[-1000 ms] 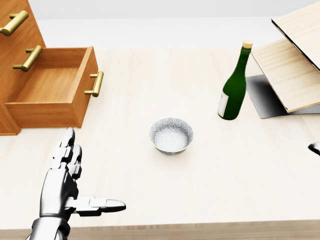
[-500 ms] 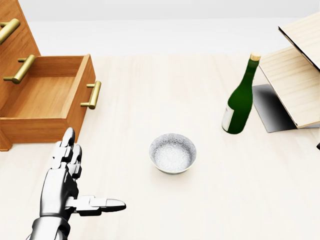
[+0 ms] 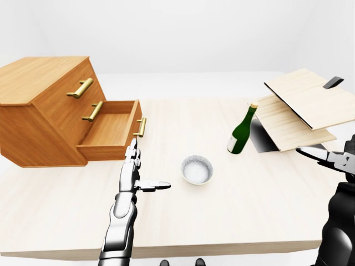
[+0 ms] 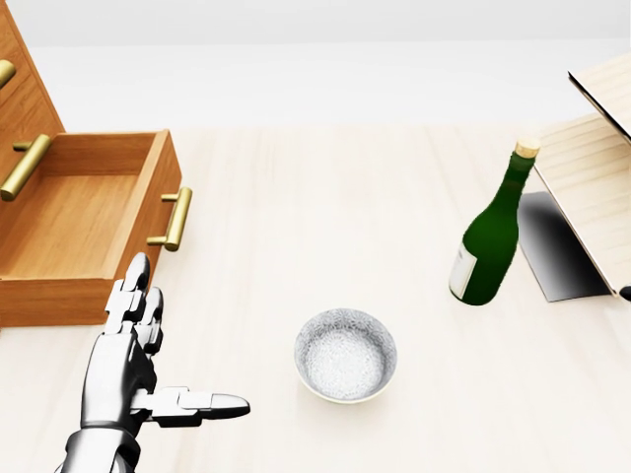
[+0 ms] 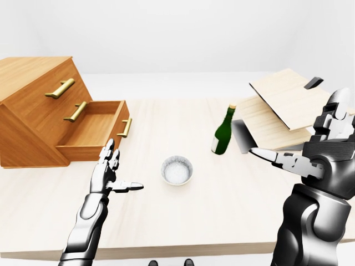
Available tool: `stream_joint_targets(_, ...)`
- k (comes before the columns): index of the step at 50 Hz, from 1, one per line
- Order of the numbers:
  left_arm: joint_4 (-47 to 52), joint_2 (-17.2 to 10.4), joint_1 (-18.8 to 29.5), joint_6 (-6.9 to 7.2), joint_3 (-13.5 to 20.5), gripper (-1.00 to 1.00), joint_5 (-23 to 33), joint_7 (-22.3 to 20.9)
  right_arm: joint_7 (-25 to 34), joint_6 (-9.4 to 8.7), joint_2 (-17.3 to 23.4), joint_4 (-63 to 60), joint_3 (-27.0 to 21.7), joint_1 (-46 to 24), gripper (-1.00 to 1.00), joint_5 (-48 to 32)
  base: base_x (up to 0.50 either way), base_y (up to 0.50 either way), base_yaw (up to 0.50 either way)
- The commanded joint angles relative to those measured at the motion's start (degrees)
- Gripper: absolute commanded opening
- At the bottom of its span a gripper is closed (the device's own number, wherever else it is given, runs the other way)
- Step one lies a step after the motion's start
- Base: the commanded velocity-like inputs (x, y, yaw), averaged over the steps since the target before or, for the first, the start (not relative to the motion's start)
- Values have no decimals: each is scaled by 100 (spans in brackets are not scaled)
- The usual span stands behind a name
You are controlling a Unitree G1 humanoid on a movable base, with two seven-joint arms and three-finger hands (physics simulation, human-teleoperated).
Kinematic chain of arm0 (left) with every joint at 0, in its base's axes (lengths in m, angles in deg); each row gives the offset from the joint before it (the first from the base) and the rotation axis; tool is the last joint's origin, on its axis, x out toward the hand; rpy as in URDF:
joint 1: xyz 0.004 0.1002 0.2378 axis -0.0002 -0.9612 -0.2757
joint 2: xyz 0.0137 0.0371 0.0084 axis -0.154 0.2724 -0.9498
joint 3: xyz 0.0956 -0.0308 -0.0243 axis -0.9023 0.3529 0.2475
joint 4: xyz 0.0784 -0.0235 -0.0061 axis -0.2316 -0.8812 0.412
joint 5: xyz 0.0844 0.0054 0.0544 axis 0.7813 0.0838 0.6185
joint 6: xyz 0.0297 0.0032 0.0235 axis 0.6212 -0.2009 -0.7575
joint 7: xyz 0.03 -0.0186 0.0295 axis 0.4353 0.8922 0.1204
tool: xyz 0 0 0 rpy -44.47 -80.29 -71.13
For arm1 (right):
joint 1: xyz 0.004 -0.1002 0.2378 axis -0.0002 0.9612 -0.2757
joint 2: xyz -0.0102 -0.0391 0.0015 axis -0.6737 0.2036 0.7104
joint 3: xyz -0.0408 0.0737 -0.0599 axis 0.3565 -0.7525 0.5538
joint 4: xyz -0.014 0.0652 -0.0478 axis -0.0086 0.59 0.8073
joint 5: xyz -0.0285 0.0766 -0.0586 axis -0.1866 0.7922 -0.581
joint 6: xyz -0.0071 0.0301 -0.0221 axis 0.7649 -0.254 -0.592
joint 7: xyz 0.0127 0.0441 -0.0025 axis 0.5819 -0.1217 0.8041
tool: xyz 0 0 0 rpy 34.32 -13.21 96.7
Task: Close the bottom drawer of the cabinet.
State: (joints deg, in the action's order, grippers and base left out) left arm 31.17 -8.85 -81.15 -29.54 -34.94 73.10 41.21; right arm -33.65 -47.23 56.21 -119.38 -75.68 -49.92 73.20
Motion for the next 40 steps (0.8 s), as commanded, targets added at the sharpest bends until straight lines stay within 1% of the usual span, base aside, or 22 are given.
stream_joint_targets(1,46,1,-15,32,-6,100,-5,-6,11,0,1,-28,-13,4,100,33,23,0,0)
stream_joint_targets(10,43,3,-19,23,-8,100,1,-8,15,0,-2,-45,-21,10,100,40,23,0,0)
stream_joint_targets(13,63,3,-16,44,-7,100,-2,-7,6,0,0,-51,-8,1,100,35,23,0,0)
stream_joint_targets(18,17,2,12,27,-2,100,3,3,-20,0,4,-33,-28,-11,100,39,22,0,0)
stream_joint_targets(23,13,-3,36,52,1,100,3,8,-20,0,8,-41,-6,-17,100,43,2,0,0)
stream_joint_targets(28,25,-10,189,203,11,100,-12,23,-6,0,-10,-5,43,-11,100,9,0,0,0)
stream_joint_targets(33,-797,-13,808,51,3,100,50,134,12,0,-12,-38,49,-6,100,16,0,0,0)
stream_joint_targets(34,-1090,-45,1023,-22,1,100,129,178,18,0,-9,-45,27,-5,100,42,0,0,0)
stream_joint_targets(36,-1352,-74,1237,-73,47,100,99,188,15,0,-12,-23,38,-10,100,34,0,0,0)
stream_joint_targets(38,-1728,-119,1470,-193,96,100,87,209,21,0,-18,-34,43,1,100,36,0,0,0)
stream_joint_targets(39,-2003,-154,1660,-248,127,100,73,213,38,0,-31,-18,39,18,100,40,0,0,0)
stream_joint_targets(40,-2170,-179,1747,-342,132,100,101,242,45,0,-37,-12,43,27,100,34,0,0,0)
